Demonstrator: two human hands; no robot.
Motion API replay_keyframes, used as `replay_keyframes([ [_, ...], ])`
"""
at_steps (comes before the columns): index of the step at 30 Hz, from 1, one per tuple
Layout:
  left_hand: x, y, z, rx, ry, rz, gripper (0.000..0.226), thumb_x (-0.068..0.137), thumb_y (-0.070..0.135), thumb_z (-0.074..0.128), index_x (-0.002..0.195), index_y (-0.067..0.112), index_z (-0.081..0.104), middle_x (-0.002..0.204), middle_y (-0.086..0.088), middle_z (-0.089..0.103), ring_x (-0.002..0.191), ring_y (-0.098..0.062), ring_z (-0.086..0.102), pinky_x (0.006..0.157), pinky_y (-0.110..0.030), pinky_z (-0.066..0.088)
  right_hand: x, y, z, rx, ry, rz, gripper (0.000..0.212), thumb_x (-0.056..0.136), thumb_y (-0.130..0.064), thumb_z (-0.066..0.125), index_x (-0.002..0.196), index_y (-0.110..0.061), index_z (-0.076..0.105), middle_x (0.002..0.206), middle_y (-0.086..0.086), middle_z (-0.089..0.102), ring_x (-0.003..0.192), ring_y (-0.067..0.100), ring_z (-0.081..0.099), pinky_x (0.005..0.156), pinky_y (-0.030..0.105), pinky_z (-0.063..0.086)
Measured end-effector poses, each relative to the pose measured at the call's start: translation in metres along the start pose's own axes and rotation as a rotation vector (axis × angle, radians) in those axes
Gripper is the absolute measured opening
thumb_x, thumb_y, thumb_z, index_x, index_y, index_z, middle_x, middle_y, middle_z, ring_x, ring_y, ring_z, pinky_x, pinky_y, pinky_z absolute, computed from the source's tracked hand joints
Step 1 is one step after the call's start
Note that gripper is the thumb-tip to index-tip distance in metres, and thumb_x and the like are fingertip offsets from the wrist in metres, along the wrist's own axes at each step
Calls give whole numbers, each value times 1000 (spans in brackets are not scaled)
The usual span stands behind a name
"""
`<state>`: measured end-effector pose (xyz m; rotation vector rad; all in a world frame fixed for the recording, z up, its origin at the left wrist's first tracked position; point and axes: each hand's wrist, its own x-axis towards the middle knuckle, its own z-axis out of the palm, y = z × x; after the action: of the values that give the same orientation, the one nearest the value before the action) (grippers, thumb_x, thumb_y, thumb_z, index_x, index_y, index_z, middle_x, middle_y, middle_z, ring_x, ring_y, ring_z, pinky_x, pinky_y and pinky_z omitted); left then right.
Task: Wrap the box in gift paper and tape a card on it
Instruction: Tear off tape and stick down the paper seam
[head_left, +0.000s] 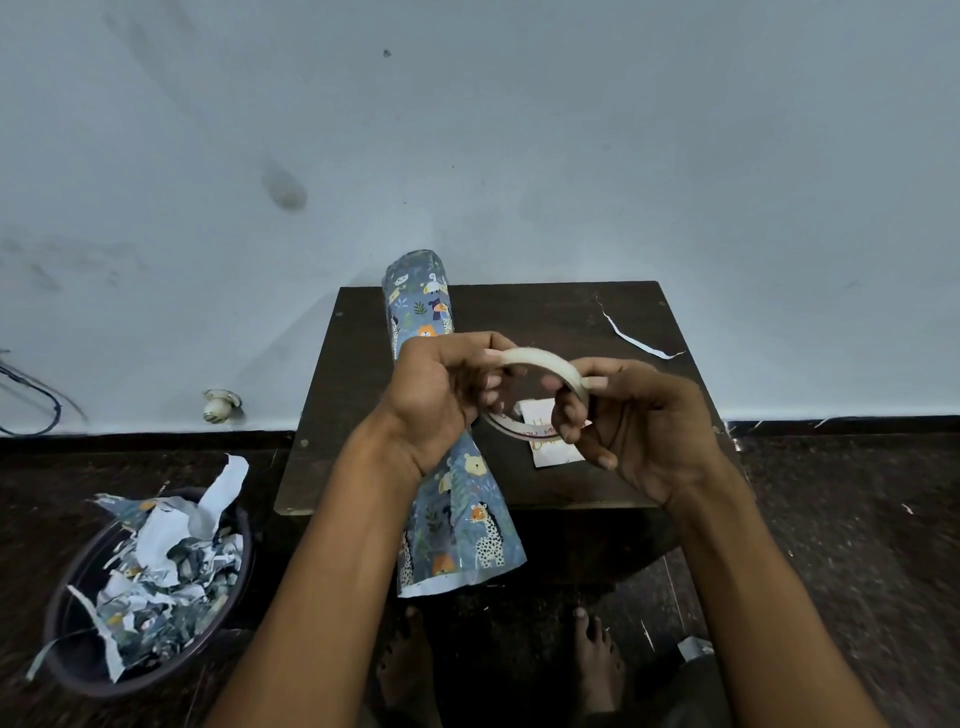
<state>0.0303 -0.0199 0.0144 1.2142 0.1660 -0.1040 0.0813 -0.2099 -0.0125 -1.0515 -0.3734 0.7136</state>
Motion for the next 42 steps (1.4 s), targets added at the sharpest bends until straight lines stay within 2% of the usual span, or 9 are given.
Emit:
replay_keyframes([
  [5, 2, 0, -4, -262, -98, -105, 31, 75, 11, 43, 74, -1, 72, 64, -5, 42, 58, -14, 35, 62, -31, 32, -2, -3, 1, 75, 21, -11, 36, 80, -15, 45, 89, -3, 78, 64, 6, 54, 61, 20, 52, 35, 17, 25],
  [12, 4, -1, -5, -413, -149, -128, 45, 73, 9, 36, 87, -7, 75, 68, -4, 49, 59, -11, 40, 63, -28, 34, -2, -5, 5, 226, 48, 9, 42, 76, -9, 38, 92, 3, 75, 67, 6, 48, 61, 16, 45, 30, 16, 26],
  [17, 4, -2, -6, -519, -166, -137, 49, 69, 9, 34, 92, -8, 75, 73, -3, 52, 61, -10, 44, 63, -25, 39, -1, -6, 8, 320, 60, 16, 52, 74, -5, 32, 98, 5, 77, 69, 6, 50, 60, 12, 46, 29, 15, 27],
  [22, 5, -4, -5, -646, -155, -124, 53, 70, 5, 32, 101, -11, 73, 79, -3, 55, 64, -9, 48, 66, -24, 44, 3, -2, 9, 458, 62, -18, 53, 78, -4, 30, 103, 7, 75, 72, 5, 52, 60, 10, 48, 28, 13, 29],
  [27, 5, -10, 6, -798, -107, -65, 52, 71, 1, 32, 102, -10, 74, 82, -3, 55, 65, -10, 50, 67, -26, 49, 8, 4, 12, 571, 85, -55, 45, 83, -9, 37, 105, 2, 75, 74, 1, 53, 62, 10, 50, 33, 15, 32],
  [32, 6, -14, 15, -881, -43, -10, 51, 70, -2, 33, 98, -8, 75, 82, -2, 56, 66, -10, 51, 73, -25, 45, 11, 8, 15, 679, 88, -88, 47, 81, -8, 35, 105, 2, 74, 75, 2, 54, 64, 11, 52, 39, 16, 38],
  [42, 7, -17, 22, -943, -27, 26, 54, 67, -6, 32, 103, -10, 73, 84, -5, 57, 70, -11, 51, 75, -25, 45, 14, 12, 11, 817, 65, -94, 48, 83, -4, 31, 110, 6, 69, 79, 5, 56, 68, 13, 55, 44, 18, 44],
])
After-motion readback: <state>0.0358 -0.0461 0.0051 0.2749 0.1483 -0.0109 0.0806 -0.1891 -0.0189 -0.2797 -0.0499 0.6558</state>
